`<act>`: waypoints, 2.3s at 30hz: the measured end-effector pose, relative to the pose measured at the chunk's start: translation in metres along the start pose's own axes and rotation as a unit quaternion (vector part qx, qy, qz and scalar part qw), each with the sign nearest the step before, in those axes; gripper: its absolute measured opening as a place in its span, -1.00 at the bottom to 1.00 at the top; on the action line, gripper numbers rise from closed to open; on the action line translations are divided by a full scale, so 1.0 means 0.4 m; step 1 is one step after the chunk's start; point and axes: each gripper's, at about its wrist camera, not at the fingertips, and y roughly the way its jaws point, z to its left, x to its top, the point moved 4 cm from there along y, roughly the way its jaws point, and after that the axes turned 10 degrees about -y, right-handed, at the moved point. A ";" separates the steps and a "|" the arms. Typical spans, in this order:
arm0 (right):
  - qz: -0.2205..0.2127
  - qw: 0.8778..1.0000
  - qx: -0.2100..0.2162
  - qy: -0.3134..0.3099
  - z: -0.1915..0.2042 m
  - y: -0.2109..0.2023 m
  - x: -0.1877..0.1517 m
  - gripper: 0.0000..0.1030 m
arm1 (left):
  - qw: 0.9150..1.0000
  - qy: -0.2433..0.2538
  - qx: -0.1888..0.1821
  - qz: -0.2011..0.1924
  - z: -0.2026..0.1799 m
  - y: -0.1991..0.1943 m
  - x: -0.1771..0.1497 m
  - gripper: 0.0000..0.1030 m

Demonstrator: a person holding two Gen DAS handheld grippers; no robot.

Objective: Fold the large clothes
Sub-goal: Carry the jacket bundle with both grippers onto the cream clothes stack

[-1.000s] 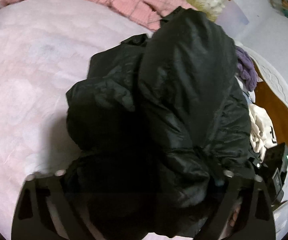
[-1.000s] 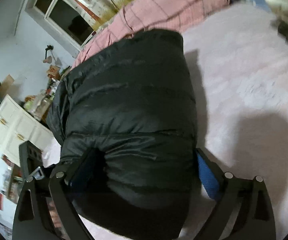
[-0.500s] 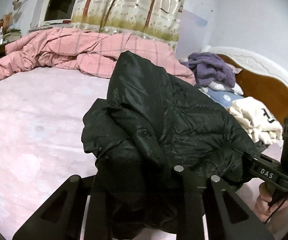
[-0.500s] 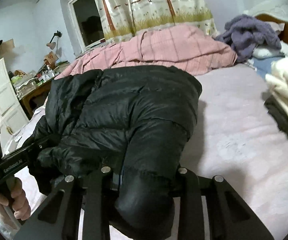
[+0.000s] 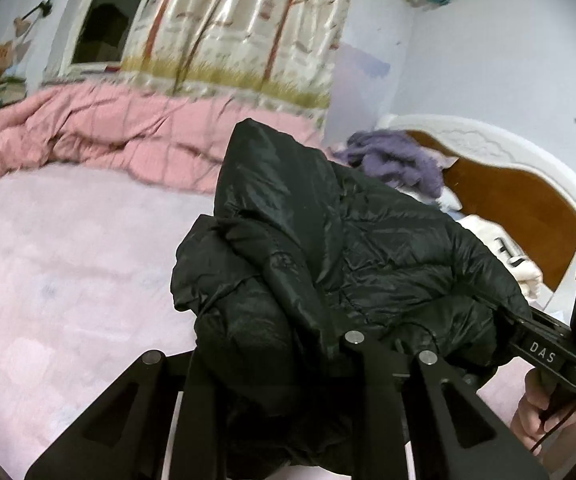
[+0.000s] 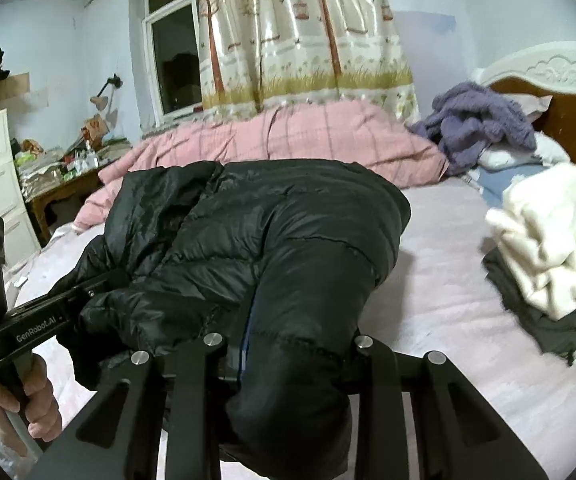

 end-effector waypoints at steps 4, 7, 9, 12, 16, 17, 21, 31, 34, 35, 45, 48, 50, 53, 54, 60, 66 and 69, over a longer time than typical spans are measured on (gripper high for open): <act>-0.051 0.998 -0.031 -0.019 -0.063 -0.090 0.068 -0.49 | 0.999 0.024 -0.032 -0.029 -0.126 0.005 0.059 -0.66; -0.094 0.992 -0.065 -0.045 -0.144 -0.168 0.147 -0.50 | 0.994 0.045 -0.072 -0.064 -0.263 0.024 0.130 -0.66; -0.121 0.986 -0.096 -0.063 -0.221 -0.224 0.203 -0.50 | 0.989 0.061 -0.100 -0.088 -0.364 0.048 0.169 -0.66; -0.150 0.973 -0.154 -0.084 -0.337 -0.296 0.273 -0.50 | 0.981 0.054 -0.162 -0.096 -0.525 0.122 0.206 -0.66; -0.176 0.948 -0.247 -0.097 -0.517 -0.381 0.321 -0.50 | 0.969 0.070 -0.213 -0.103 -0.711 0.244 0.200 -0.66; -0.174 0.943 -0.268 -0.097 -0.567 -0.390 0.316 -0.50 | 0.968 0.071 -0.220 -0.096 -0.749 0.284 0.191 -0.66; -0.131 0.937 -0.318 -0.066 -0.747 -0.363 0.245 -0.50 | 0.972 0.067 -0.221 -0.034 -0.864 0.471 0.101 -0.65; -0.049 0.945 -0.321 0.041 -0.965 -0.275 0.021 -0.16 | 0.972 0.164 -0.166 0.007 -0.890 0.586 -0.051 -0.10; -0.045 0.941 -0.331 0.049 -0.971 -0.280 0.033 0.09 | 0.981 0.133 -0.141 -0.026 -0.847 0.544 -0.014 0.31; -0.044 0.939 -0.337 0.052 -0.958 -0.288 0.037 0.20 | 0.981 0.128 -0.140 -0.037 -0.833 0.521 -0.003 0.38; -0.150 0.921 -0.354 0.059 -0.700 -0.446 0.141 0.99 | 0.969 0.135 -0.128 -0.164 -0.687 0.158 0.173 1.00; -0.185 0.926 -0.327 0.032 -0.573 -0.523 0.216 0.99 | 0.964 0.127 -0.126 -0.195 -0.652 0.030 0.251 1.00; -0.206 0.929 -0.308 0.021 -0.499 -0.575 0.263 0.99 | 0.962 0.126 -0.124 -0.207 -0.627 -0.035 0.294 1.00; -0.230 0.935 -0.267 0.033 -0.410 -0.649 0.295 0.99 | 0.959 0.131 -0.115 -0.223 -0.582 -0.117 0.319 1.00; -0.237 0.937 -0.255 0.040 -0.391 -0.668 0.293 0.99 | 0.959 0.131 -0.111 -0.227 -0.559 -0.138 0.319 1.00; -0.227 0.939 -0.256 0.031 -0.289 -0.651 0.166 0.99 | 0.974 0.123 -0.067 -0.180 -0.421 -0.101 0.215 1.00; -0.149 0.960 -0.235 0.015 -0.323 -0.442 0.018 0.99 | 0.984 0.094 -0.058 -0.137 -0.344 0.043 0.079 1.00; -0.130 0.954 -0.270 0.013 -0.364 -0.365 -0.039 0.99 | 0.987 0.084 -0.067 -0.121 -0.327 0.146 0.034 1.00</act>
